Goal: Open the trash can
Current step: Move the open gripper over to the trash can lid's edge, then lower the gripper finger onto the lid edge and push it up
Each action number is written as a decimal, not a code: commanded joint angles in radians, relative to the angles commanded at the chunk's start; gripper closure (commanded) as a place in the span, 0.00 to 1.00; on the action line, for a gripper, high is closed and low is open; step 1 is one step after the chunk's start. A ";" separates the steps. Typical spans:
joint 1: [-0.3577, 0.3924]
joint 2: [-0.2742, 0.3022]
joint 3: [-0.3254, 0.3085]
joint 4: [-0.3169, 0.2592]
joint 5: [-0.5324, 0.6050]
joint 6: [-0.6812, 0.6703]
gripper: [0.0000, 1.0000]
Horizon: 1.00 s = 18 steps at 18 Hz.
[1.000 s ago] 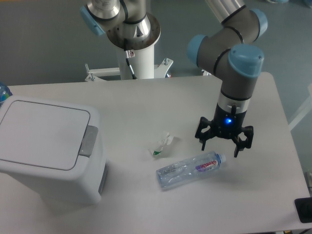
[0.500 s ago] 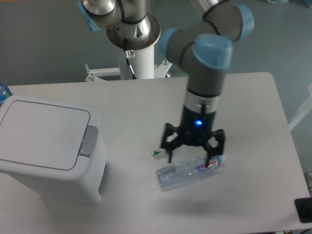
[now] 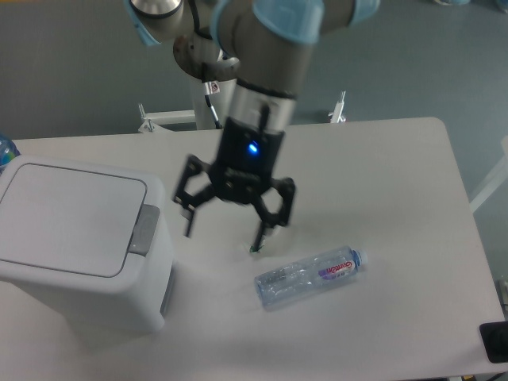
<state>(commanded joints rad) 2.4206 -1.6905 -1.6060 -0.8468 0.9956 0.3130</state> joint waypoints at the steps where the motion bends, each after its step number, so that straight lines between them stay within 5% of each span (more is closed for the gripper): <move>1: -0.002 0.000 -0.005 0.000 -0.002 -0.002 0.00; 18: -0.055 -0.058 -0.005 0.009 0.021 -0.015 0.00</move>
<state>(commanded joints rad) 2.3654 -1.7487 -1.6107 -0.8376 1.0170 0.2976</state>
